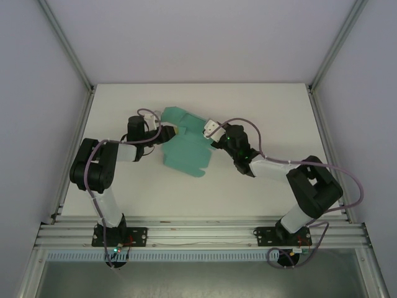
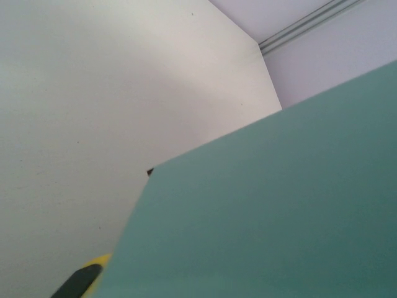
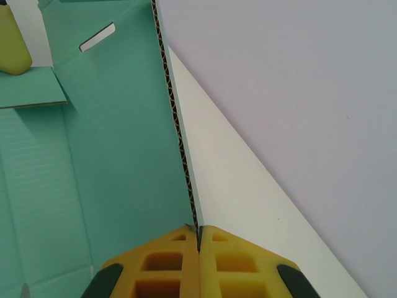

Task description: Assemble paper box

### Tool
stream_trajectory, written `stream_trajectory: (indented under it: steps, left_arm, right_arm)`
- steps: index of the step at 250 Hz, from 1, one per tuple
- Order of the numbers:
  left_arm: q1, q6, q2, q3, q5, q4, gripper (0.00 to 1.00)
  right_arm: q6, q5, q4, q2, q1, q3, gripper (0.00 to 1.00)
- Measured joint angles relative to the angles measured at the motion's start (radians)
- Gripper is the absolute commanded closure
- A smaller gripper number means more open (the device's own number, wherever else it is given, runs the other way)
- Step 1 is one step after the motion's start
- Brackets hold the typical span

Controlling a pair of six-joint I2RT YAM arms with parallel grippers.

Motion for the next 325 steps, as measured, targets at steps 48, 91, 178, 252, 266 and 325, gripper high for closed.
stream_trajectory:
  steps: [48, 91, 178, 252, 266, 325]
  left_arm:
    - [0.0, 0.024, 0.0, -0.001, -0.002, -0.015, 1.0]
    - [-0.007, 0.084, -0.028, 0.002, -0.041, -0.123, 1.0]
    - [-0.045, 0.127, -0.075, 0.058, -0.198, -0.392, 0.8]
    - [-0.037, 0.199, -0.172, 0.055, -0.359, -0.574, 0.18]
    - [-0.027, 0.203, -0.202, 0.054, -0.387, -0.597, 0.01]
    - [0.022, 0.224, -0.299, 0.051, -0.482, -0.643, 0.0]
  right_arm:
    - [0.0, -0.014, -0.031, -0.012, -0.005, 0.0, 1.0]
    - [-0.013, -0.032, -0.072, -0.013, -0.005, 0.0, 1.0]
    - [-0.235, 0.064, -0.084, 0.054, 0.045, 0.038, 1.0]
    - [-0.364, 0.116, -0.081, 0.079, 0.056, 0.045, 1.0]
    - [-0.388, 0.123, -0.081, 0.079, 0.056, 0.045, 1.0]
    - [-0.558, 0.175, 0.011, 0.131, 0.069, 0.044, 1.0]
